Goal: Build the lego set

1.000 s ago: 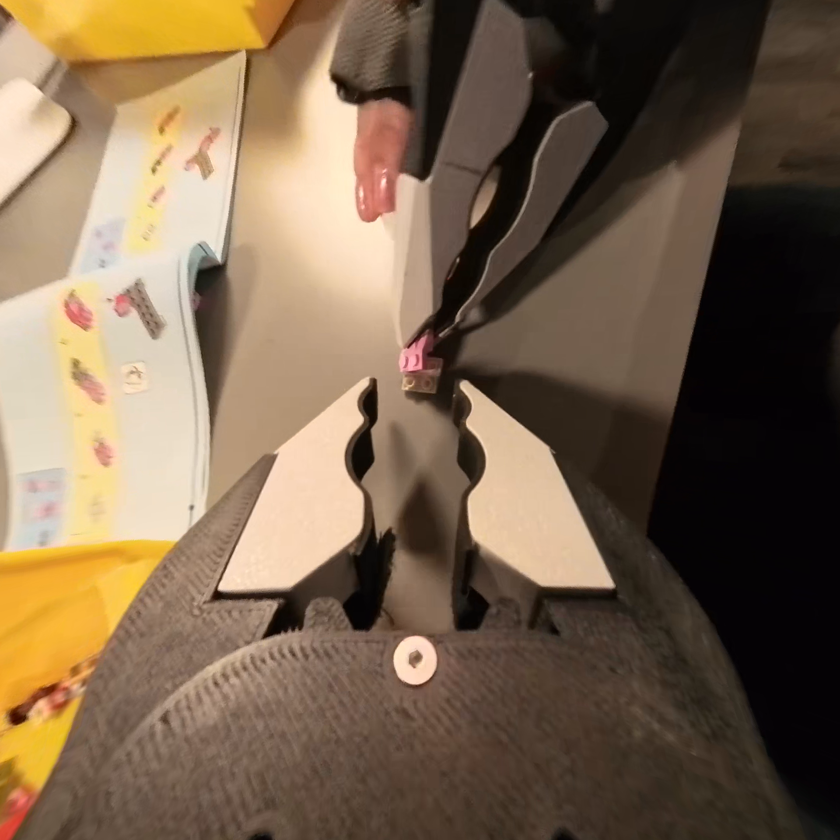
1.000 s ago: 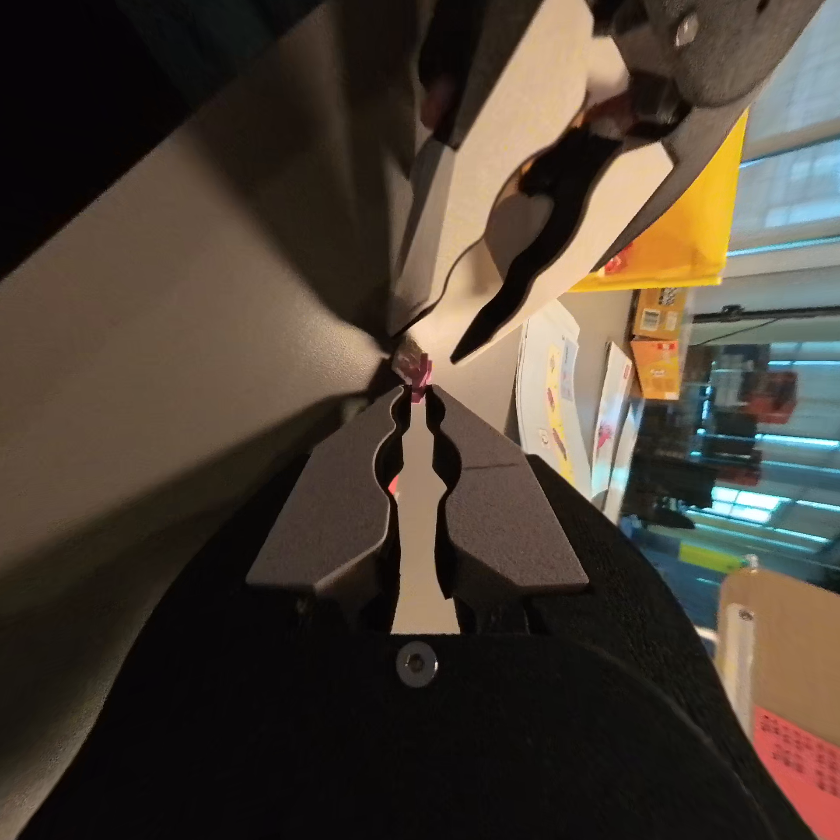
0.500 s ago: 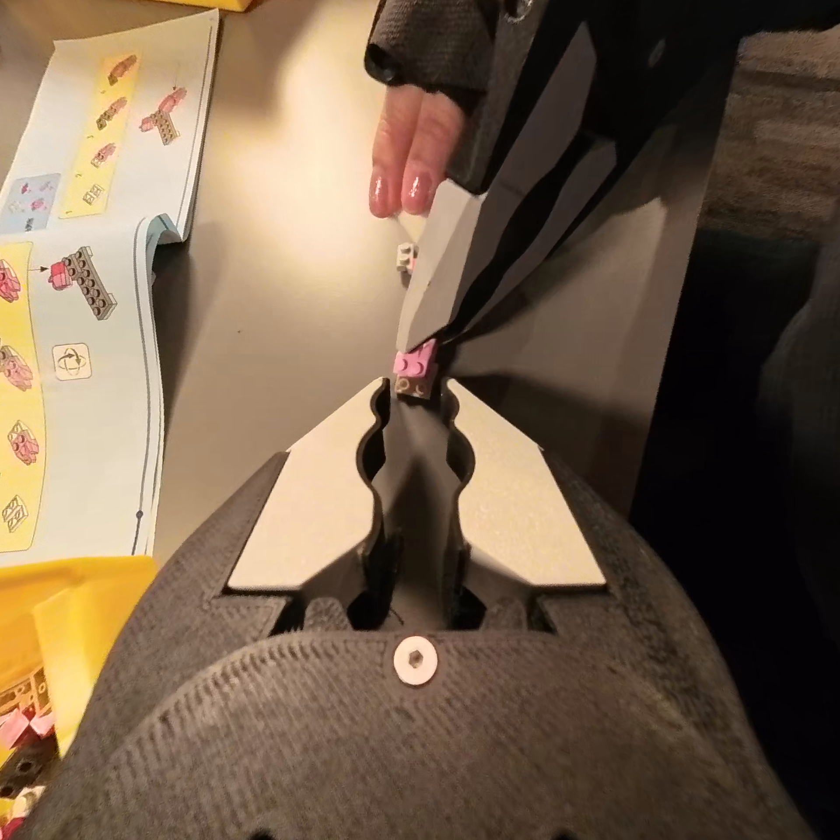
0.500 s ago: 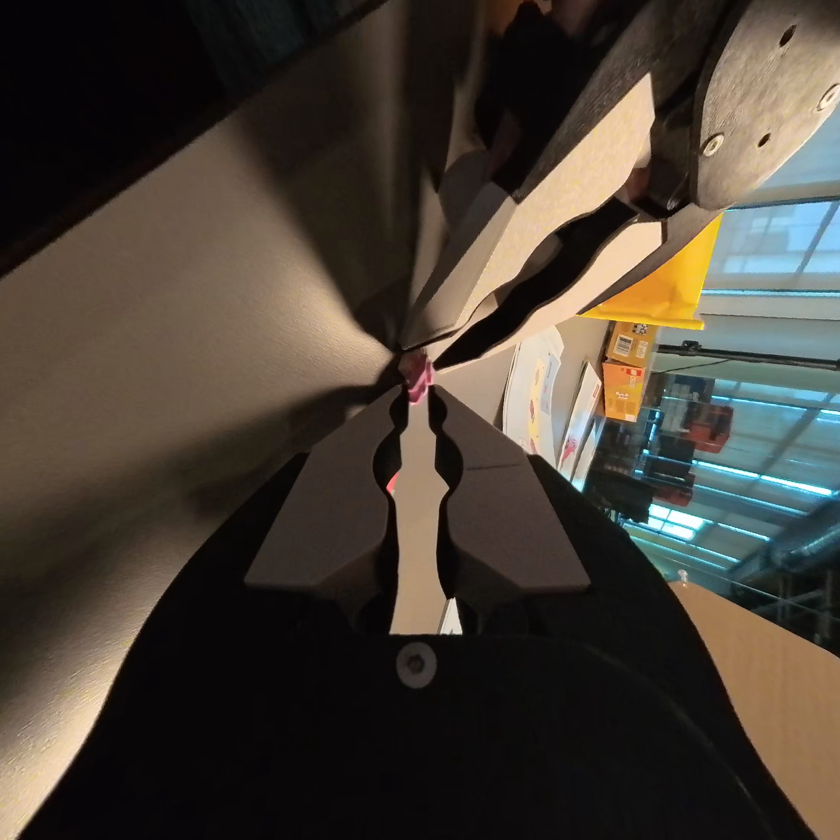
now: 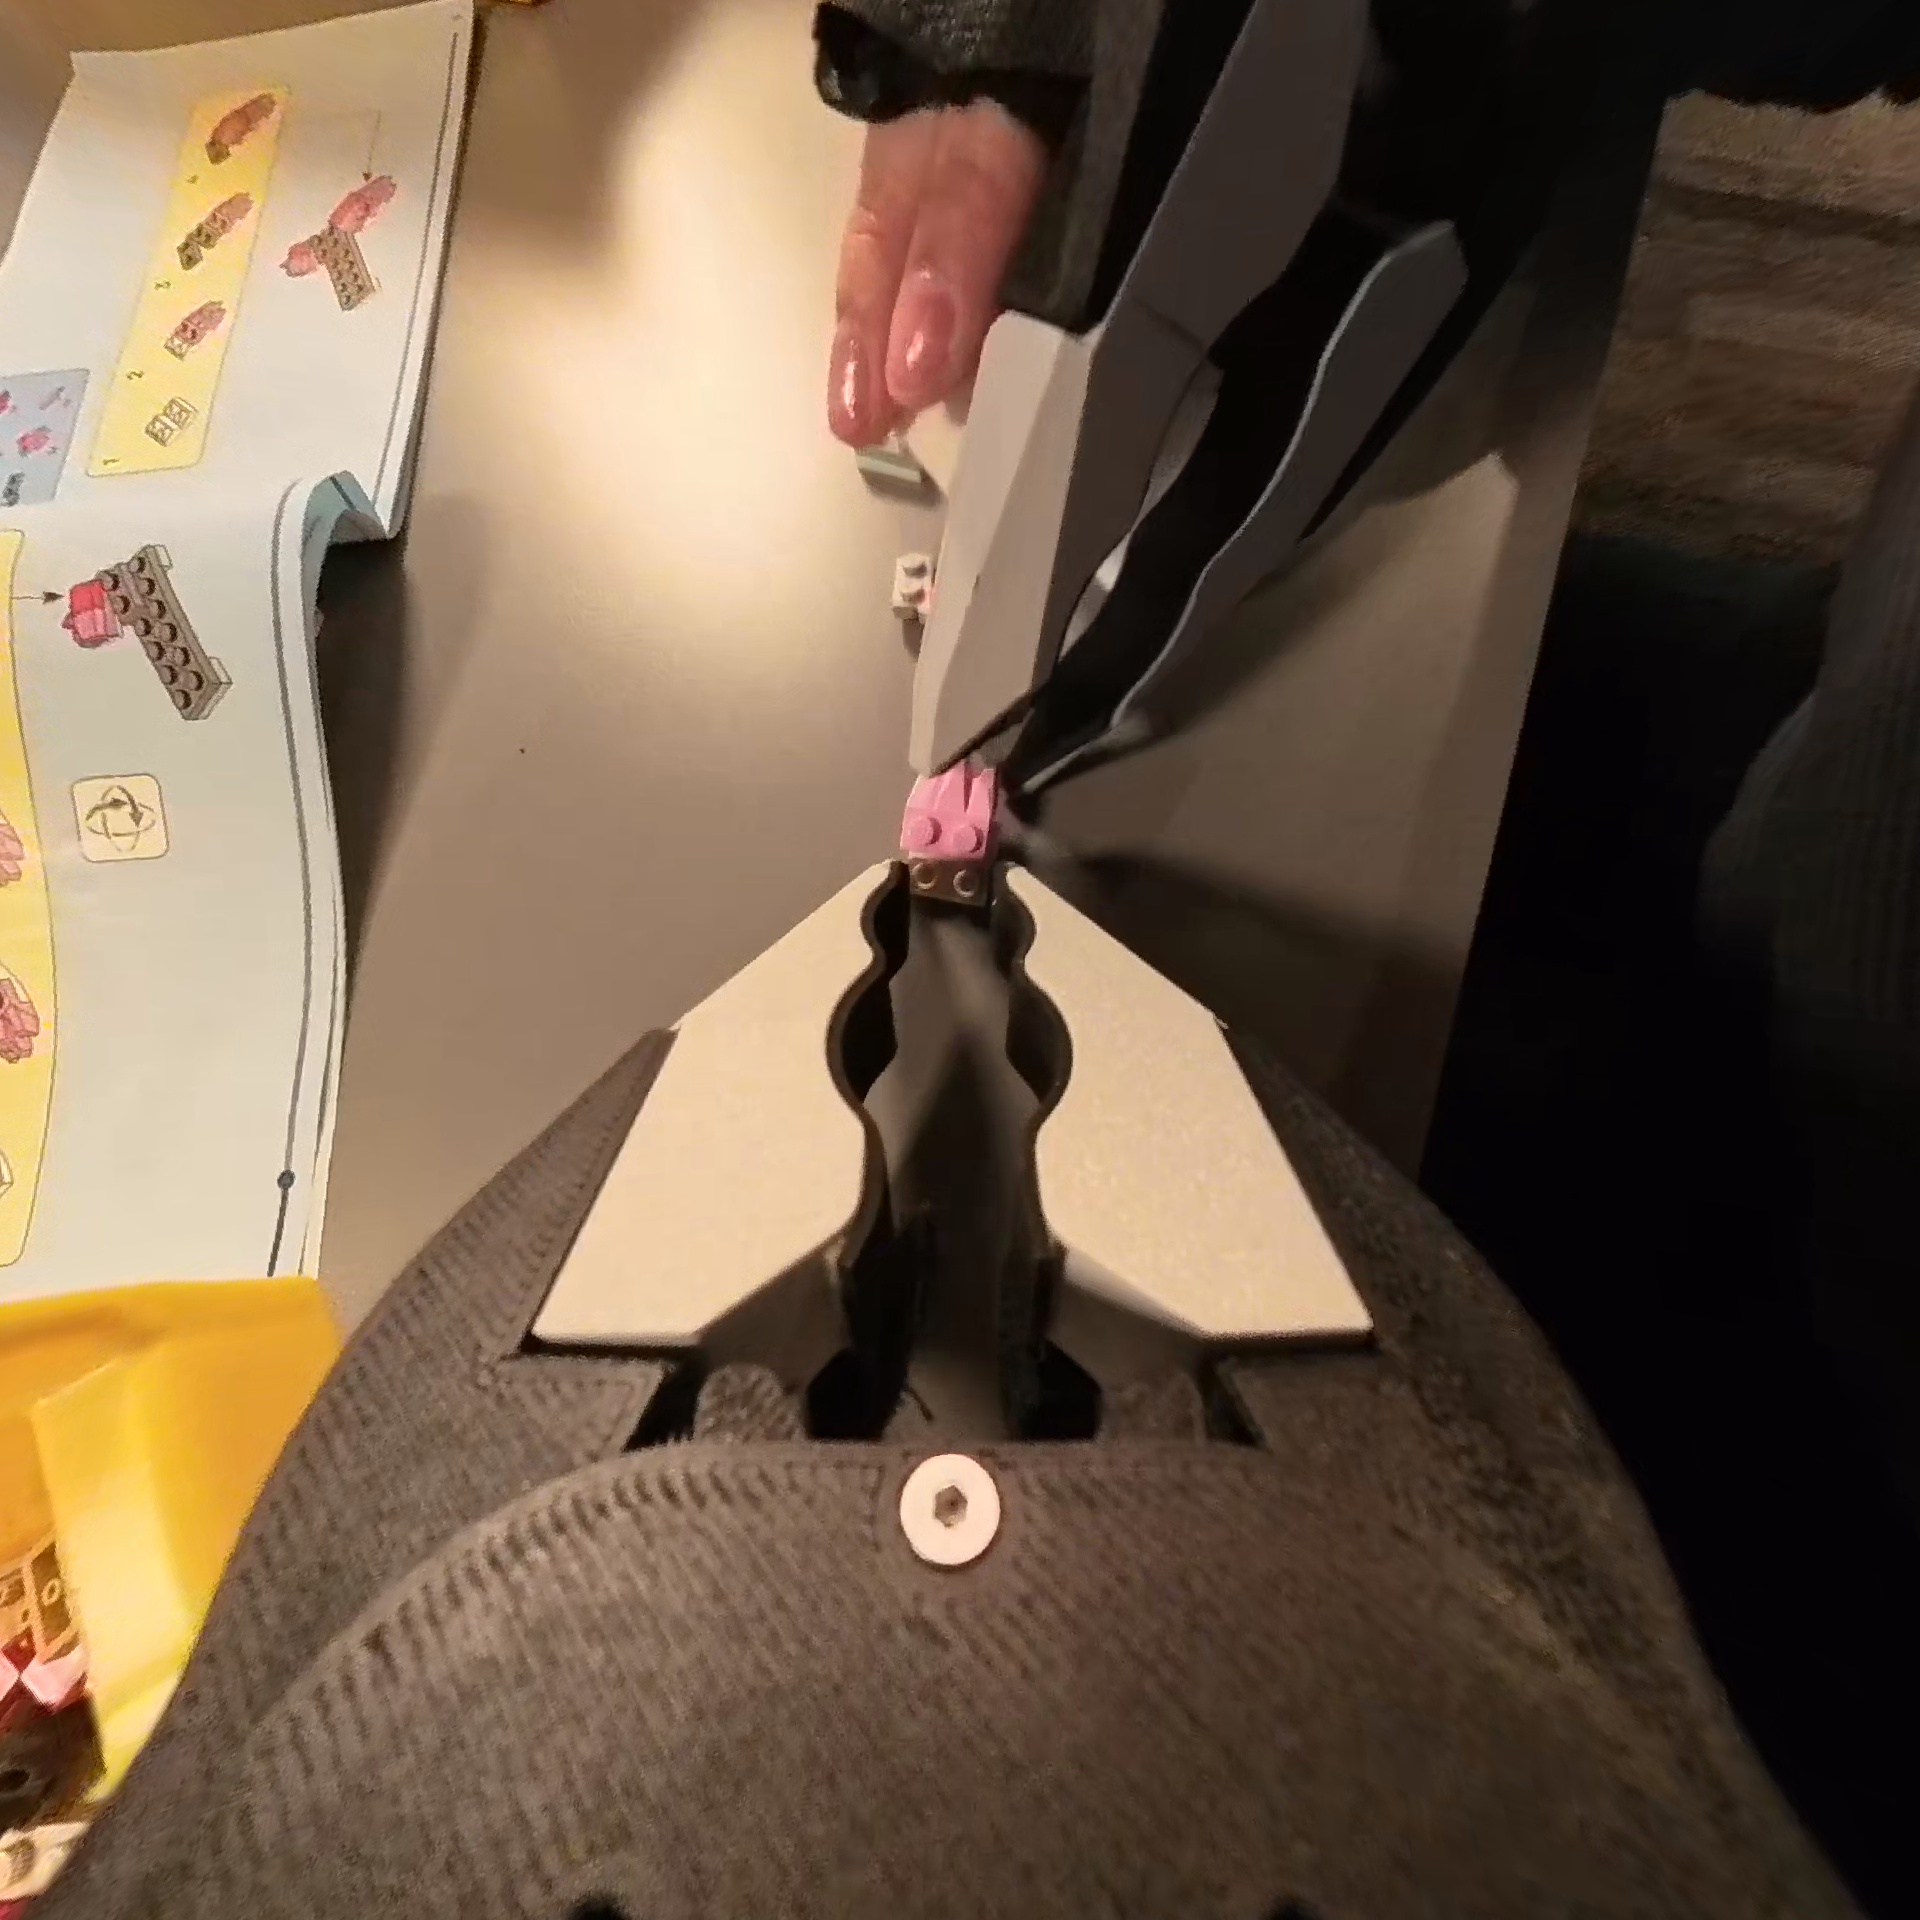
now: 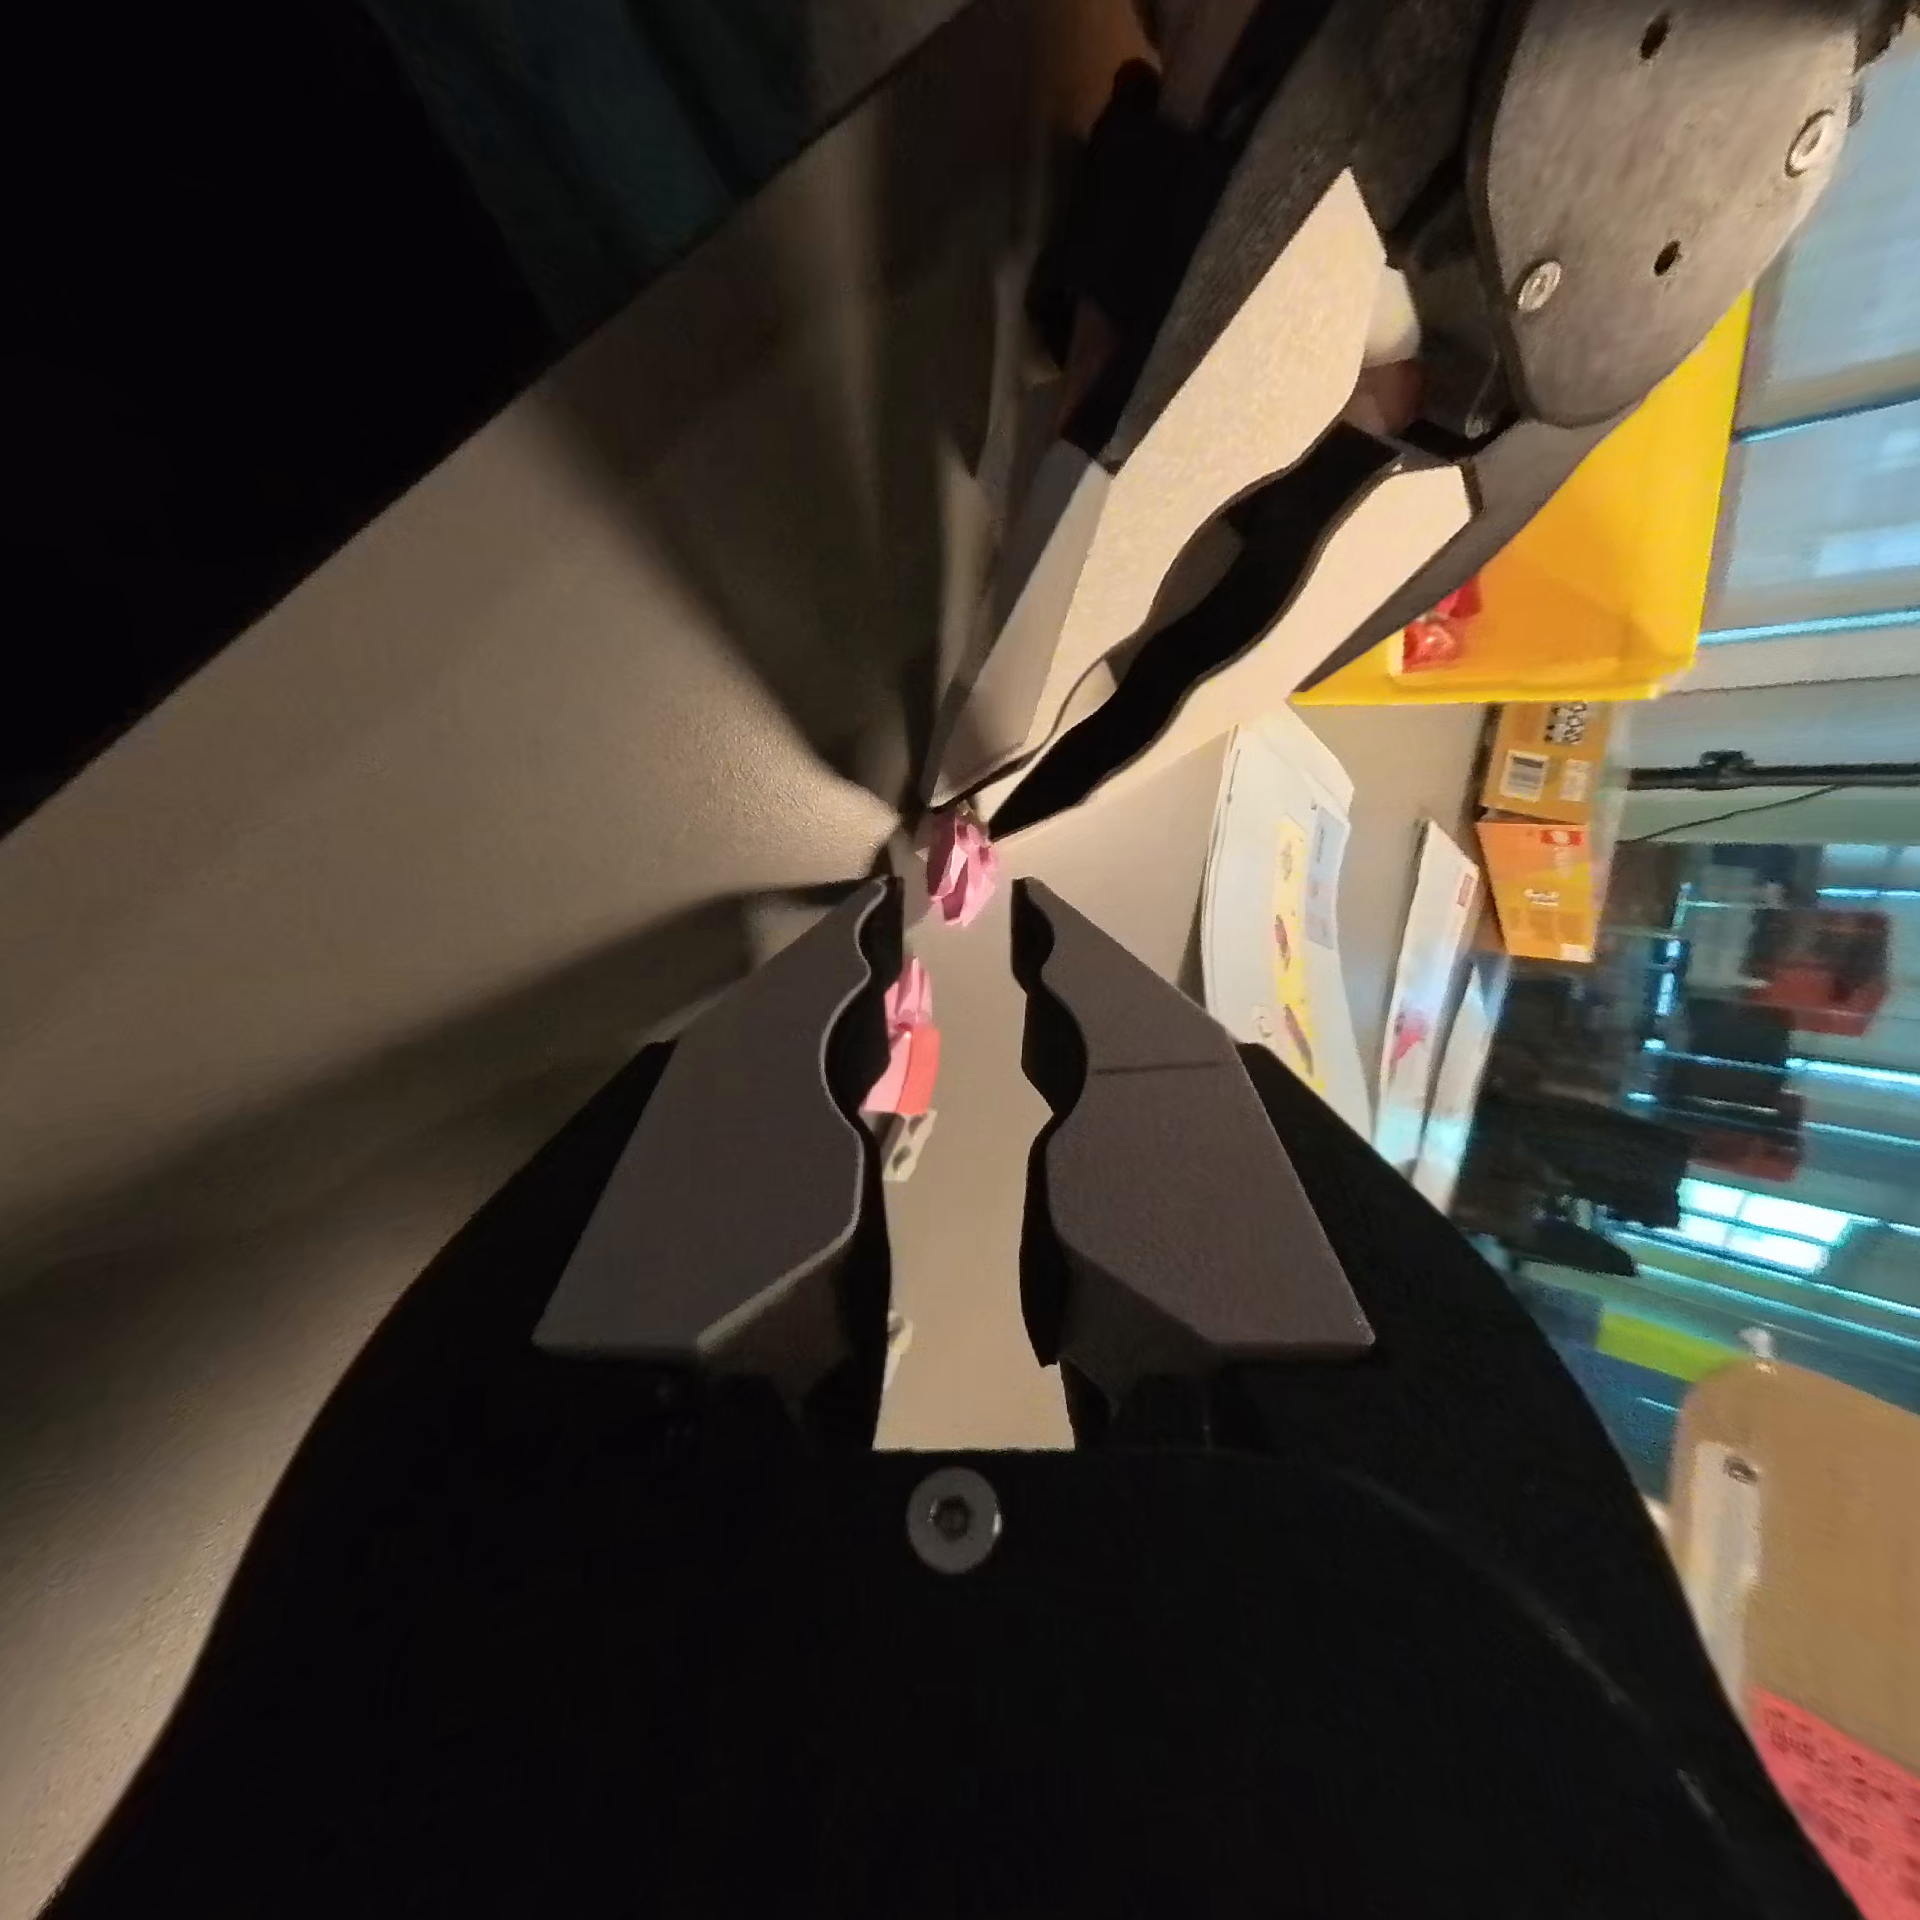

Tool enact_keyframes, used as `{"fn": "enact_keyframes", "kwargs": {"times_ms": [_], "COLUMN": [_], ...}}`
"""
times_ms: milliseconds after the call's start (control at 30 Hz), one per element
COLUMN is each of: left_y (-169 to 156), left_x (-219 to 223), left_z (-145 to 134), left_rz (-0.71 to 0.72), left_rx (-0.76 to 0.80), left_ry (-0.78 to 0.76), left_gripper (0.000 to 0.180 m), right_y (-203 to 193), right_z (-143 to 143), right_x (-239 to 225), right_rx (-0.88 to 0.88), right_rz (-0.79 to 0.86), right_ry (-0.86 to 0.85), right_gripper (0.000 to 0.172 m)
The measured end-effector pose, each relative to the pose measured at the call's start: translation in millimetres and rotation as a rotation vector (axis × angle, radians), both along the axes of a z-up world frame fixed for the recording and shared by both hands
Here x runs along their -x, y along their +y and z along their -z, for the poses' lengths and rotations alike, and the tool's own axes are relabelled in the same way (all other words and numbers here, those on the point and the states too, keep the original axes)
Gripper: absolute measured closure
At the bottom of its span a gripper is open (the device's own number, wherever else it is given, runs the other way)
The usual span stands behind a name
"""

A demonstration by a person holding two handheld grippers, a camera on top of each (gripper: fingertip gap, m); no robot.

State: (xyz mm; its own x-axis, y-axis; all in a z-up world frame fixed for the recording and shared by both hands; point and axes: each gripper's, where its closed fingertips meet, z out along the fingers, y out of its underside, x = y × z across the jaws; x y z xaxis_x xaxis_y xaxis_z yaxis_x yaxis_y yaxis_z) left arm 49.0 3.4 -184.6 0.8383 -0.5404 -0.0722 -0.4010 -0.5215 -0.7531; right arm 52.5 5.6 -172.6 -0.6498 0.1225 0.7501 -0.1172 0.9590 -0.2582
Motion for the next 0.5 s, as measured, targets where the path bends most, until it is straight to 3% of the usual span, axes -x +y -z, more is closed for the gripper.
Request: {"fn": "enact_keyframes", "kwargs": {"times_ms": [200,400,500], "left_y": [3.9,7.1,7.6], "left_x": [7.8,14.6,15.6], "left_z": [-0.3,-0.6,-0.5], "left_rz": [-0.052,-0.098,-0.104], "left_rx": [-0.001,-0.003,-0.004], "left_ry": [-0.003,-0.003,0.0], "left_gripper": [0.166,0.167,0.166], "right_y": [1.5,1.1,3.0], "right_z": [-3.7,-5.4,-4.4], "right_x": [3.9,15.2,17.2], "right_rx": [0.079,0.042,0.121], "right_rz": [0.046,0.076,0.138], "right_ry": [-0.014,0.076,0.024], "right_gripper": [0.142,0.141,0.141]}}
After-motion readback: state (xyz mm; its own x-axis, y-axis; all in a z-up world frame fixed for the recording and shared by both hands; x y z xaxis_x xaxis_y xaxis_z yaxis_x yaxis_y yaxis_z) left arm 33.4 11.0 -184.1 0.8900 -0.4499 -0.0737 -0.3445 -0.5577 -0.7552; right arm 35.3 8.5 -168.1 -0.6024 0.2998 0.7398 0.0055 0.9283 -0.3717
